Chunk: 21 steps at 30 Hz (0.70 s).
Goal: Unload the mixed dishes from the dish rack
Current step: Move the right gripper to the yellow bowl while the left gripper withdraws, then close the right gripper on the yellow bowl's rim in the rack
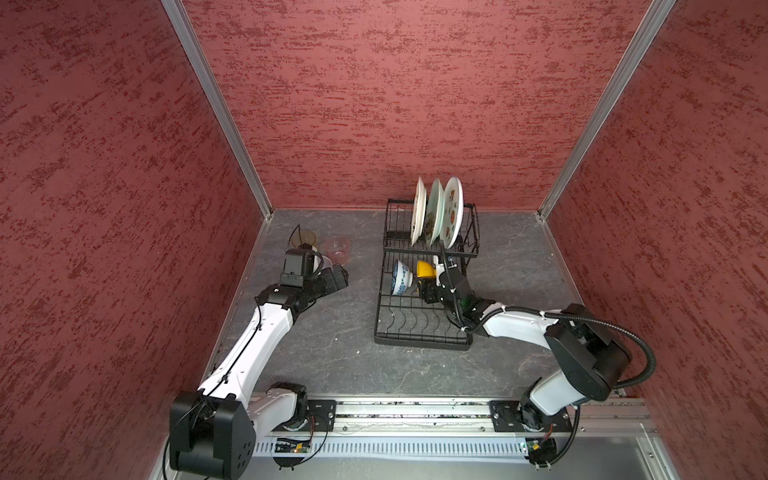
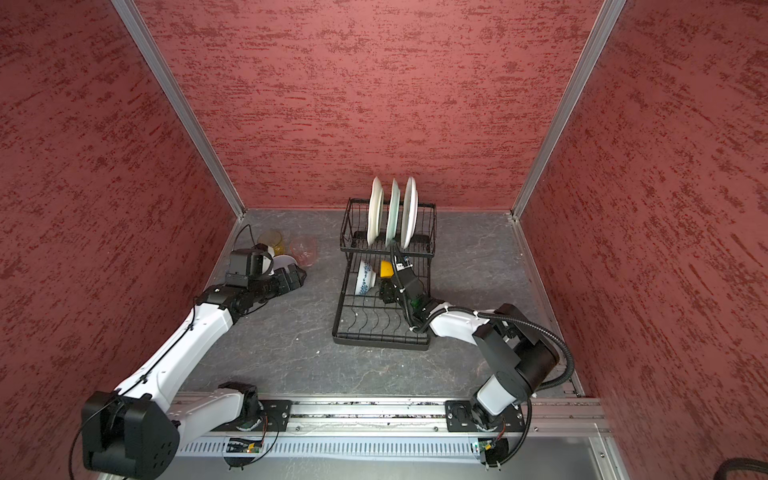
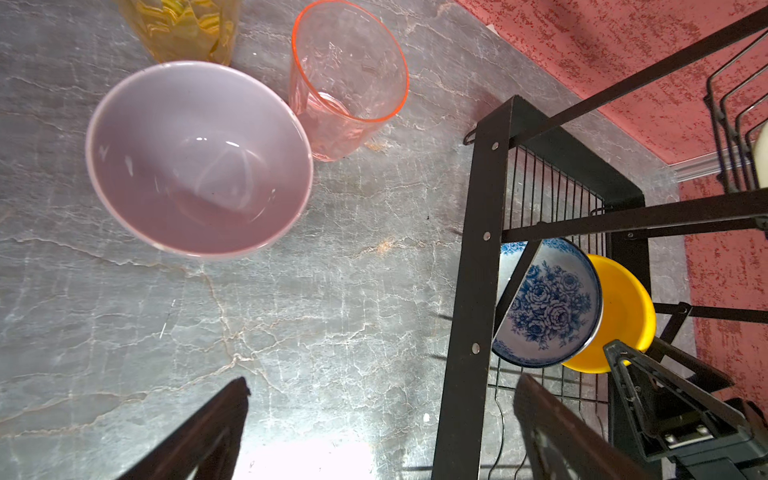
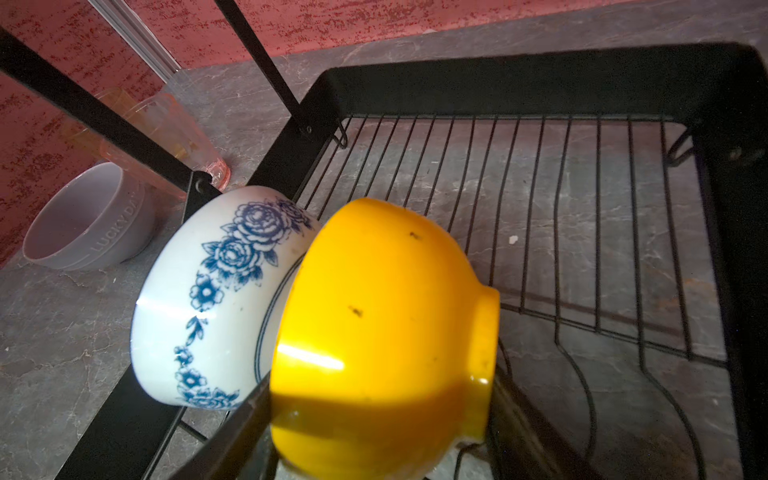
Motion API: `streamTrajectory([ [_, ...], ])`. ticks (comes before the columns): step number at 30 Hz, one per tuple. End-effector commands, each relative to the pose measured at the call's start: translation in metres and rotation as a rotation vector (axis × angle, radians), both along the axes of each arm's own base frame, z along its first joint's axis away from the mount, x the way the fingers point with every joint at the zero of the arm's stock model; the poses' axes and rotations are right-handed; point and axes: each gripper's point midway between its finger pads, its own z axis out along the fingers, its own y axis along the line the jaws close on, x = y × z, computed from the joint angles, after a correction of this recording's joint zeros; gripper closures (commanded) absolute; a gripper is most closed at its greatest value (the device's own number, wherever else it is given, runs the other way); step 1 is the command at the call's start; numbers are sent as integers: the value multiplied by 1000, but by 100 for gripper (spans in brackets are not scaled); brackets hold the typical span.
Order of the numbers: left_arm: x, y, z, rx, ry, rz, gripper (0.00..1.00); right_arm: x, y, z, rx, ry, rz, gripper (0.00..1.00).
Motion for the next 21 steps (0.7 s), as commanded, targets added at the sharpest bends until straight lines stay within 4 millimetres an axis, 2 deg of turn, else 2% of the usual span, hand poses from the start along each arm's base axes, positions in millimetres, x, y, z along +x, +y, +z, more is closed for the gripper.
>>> streamTrajectory([
  [1, 3, -3, 13, -14, -37, -4, 0, 16, -9, 44, 41, -194, -59, 43],
  [13, 3, -3, 17, -14, -44, 3, 0, 17, -7, 33, -21, -259, -61, 43],
  [21, 4, -4, 18, -16, -50, 3, 0, 17, -9, 13, -107, -296, -78, 43],
])
